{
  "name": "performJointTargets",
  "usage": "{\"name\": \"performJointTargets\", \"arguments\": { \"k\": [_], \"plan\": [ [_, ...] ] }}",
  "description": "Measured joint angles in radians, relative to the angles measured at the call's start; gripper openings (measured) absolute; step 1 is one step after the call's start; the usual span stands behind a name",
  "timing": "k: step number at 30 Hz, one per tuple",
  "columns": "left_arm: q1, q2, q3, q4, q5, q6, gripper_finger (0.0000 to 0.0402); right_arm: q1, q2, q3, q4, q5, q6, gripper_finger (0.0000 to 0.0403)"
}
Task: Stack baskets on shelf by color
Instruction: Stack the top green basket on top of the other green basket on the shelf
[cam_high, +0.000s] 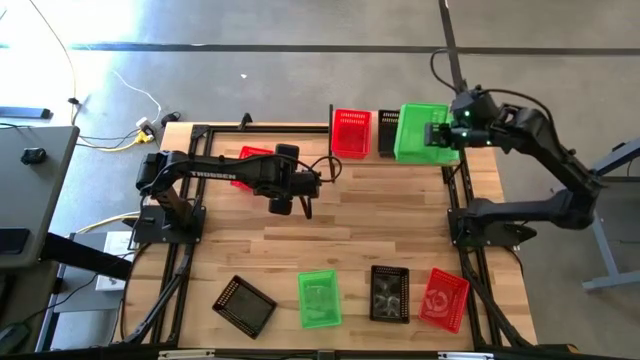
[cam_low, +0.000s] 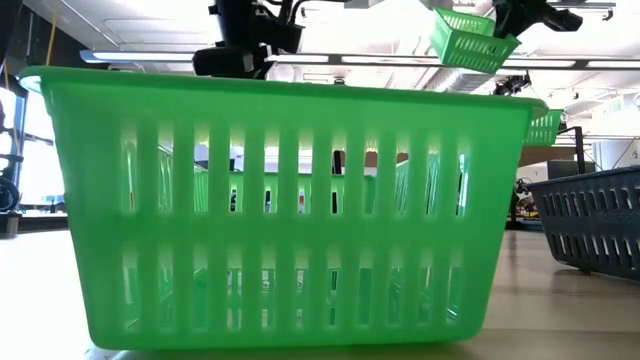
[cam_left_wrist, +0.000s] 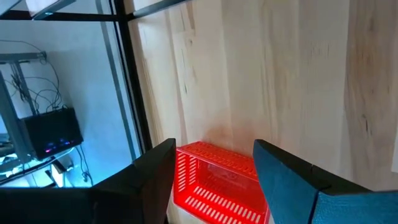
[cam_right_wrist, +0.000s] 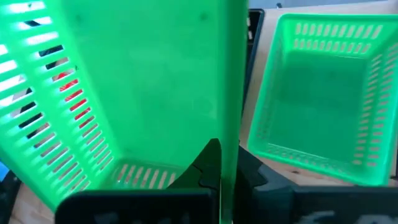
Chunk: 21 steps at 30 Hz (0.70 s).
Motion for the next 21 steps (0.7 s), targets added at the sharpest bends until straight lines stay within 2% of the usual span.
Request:
{"name": "performJointTargets", "arguments": {
  "k": [6,13,21],
  "plan": [
    [0.000,0.000,0.000,0.000,0.000,-0.007,0.0207,-0.133,0.004,0.000,0.000,-0.080,-0.100,0.0000],
    [0.000,0.000,0.000,-0.003,0.000,-0.008,0.0207,-0.204,0.031,0.094,-0.054,-0.072,-0.187,0.0000],
    [0.001,0.000,0.000,-0.003,0.001,-0.007,0.0207,-0.271,0.127,0.237,-0.249,-0.055,-0.265,0.0000]
  ]
}}
